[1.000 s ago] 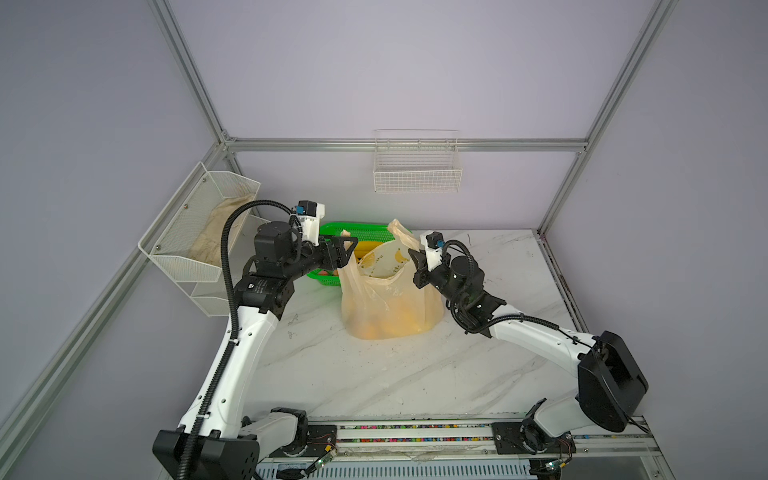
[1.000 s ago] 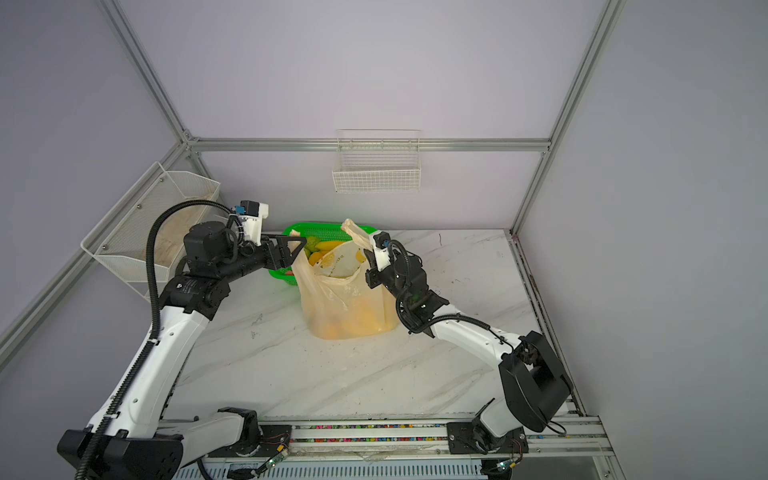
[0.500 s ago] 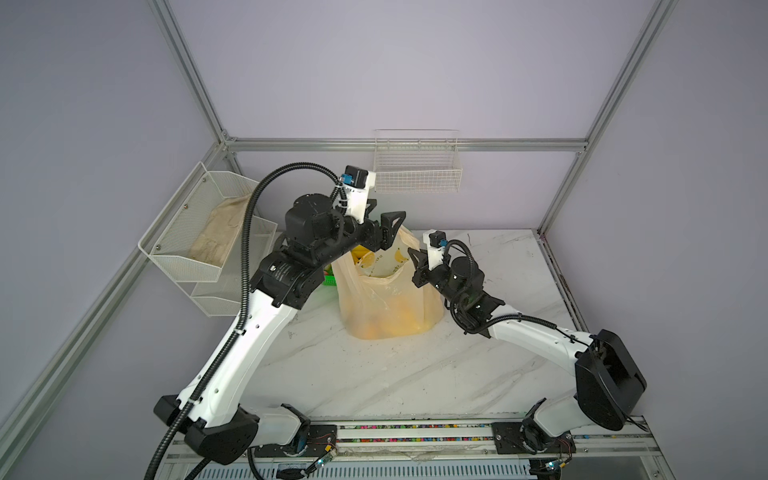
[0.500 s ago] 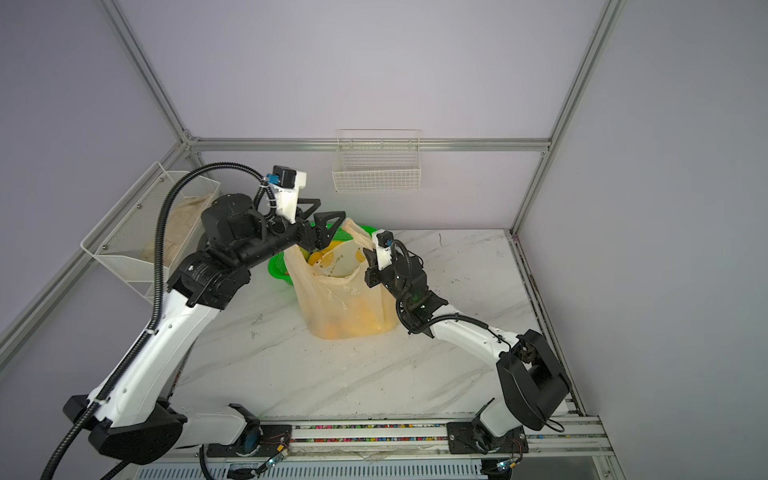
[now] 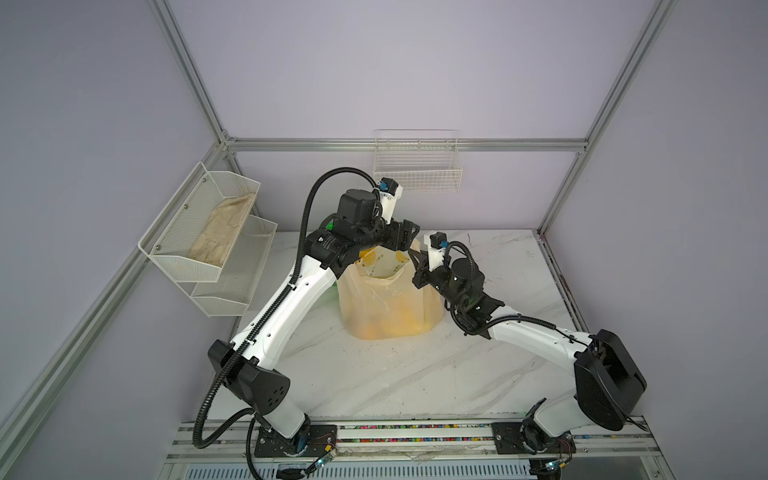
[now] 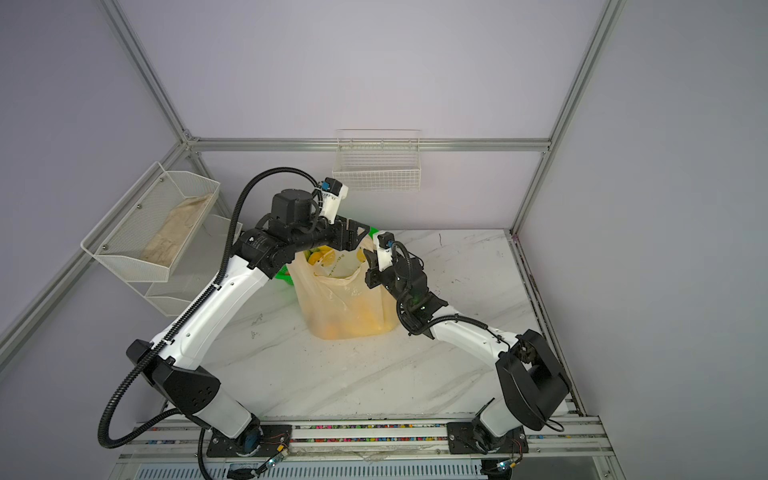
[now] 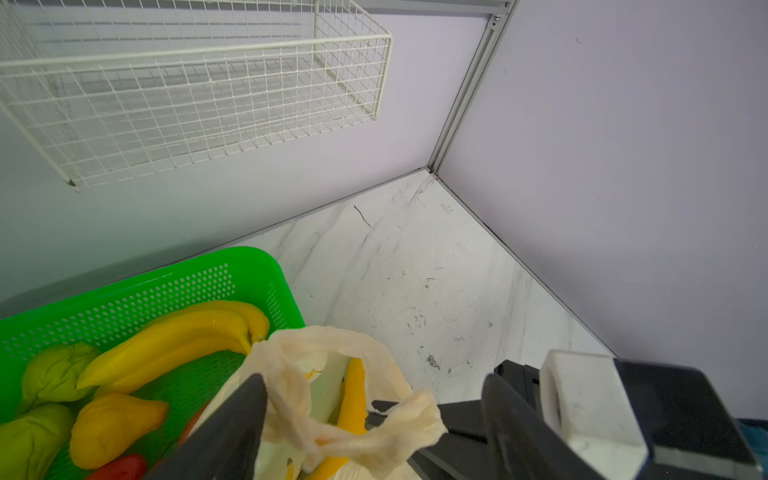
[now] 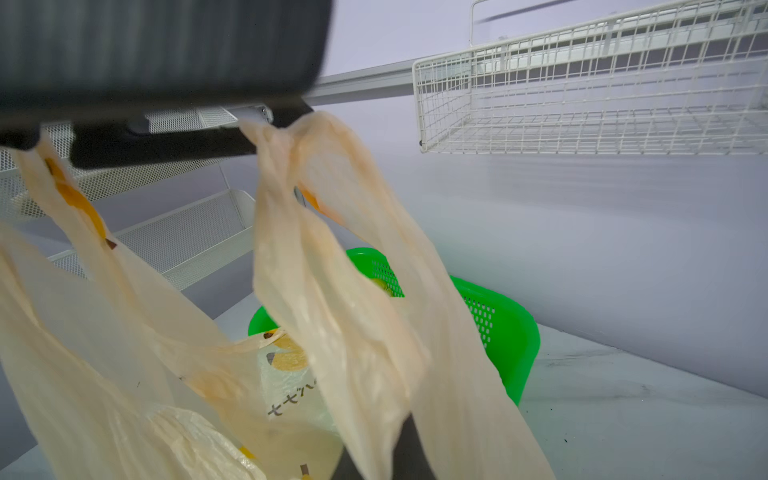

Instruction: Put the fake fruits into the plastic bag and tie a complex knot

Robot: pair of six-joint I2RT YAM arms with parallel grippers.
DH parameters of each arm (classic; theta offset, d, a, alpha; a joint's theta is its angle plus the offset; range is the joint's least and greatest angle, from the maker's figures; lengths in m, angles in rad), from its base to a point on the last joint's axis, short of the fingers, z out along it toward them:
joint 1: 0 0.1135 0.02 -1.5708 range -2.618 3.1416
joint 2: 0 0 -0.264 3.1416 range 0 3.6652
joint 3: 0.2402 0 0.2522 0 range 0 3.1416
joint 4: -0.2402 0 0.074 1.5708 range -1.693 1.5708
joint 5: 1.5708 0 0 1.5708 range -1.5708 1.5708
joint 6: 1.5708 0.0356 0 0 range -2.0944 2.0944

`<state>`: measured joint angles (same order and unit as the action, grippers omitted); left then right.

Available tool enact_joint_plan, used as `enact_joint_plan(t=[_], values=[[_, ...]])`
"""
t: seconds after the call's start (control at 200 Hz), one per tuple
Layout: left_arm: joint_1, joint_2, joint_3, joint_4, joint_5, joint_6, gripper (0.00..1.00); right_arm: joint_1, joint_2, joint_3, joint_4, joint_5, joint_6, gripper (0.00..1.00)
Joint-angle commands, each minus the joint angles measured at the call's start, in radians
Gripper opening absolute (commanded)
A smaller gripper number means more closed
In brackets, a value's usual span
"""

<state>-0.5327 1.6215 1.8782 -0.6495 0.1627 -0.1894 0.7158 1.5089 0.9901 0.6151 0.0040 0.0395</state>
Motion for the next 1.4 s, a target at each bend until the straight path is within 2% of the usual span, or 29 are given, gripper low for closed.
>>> enact_joint_plan(t=[0.0,0.135,0.35,0.515,0.765,0.96,1.01,1.135,1.16,1.225,1.32,1.395], values=[[0.0,-0.027,0.088,0.001,-0.054,0.055,0.79,-0.001,-0.019,-0.003,0.03,0.005,0.01,0.0],[0.001,-0.045,0.073,0.006,-0.151,0.081,0.78,-0.001,-0.018,-0.001,0.028,0.005,0.007,0.0],[0.004,-0.029,0.063,0.002,-0.006,0.0,0.66,-0.001,-0.01,0.007,0.026,0.009,0.007,0.0],[0.004,-0.026,0.051,0.008,-0.025,-0.005,0.48,-0.001,-0.014,0.01,0.024,0.012,0.0,0.0],[0.004,-0.011,0.067,0.006,-0.057,0.018,0.26,-0.001,-0.014,0.011,0.026,0.011,0.003,0.0],[0.004,-0.005,0.077,0.0,-0.057,0.031,0.0,-0.001,-0.009,0.014,0.024,0.017,-0.006,0.0],[0.004,-0.006,0.084,-0.004,-0.053,0.036,0.0,-0.001,-0.004,0.023,0.006,0.019,-0.027,0.0],[0.007,-0.008,0.103,-0.038,-0.037,0.059,0.0,-0.001,-0.042,0.023,-0.052,0.013,-0.112,0.39],[0.008,-0.008,0.105,-0.045,-0.031,0.06,0.0,-0.001,-0.061,0.014,-0.062,0.0,-0.14,0.54],[0.012,-0.008,0.115,-0.061,0.002,0.057,0.0,-0.01,-0.117,-0.004,-0.092,-0.049,-0.208,0.76],[0.018,-0.004,0.142,-0.098,0.079,0.051,0.0,-0.062,-0.169,0.008,-0.161,-0.139,-0.263,0.93],[0.02,0.0,0.166,-0.13,0.126,0.047,0.0,-0.108,-0.175,0.024,-0.172,-0.197,-0.294,0.97]])
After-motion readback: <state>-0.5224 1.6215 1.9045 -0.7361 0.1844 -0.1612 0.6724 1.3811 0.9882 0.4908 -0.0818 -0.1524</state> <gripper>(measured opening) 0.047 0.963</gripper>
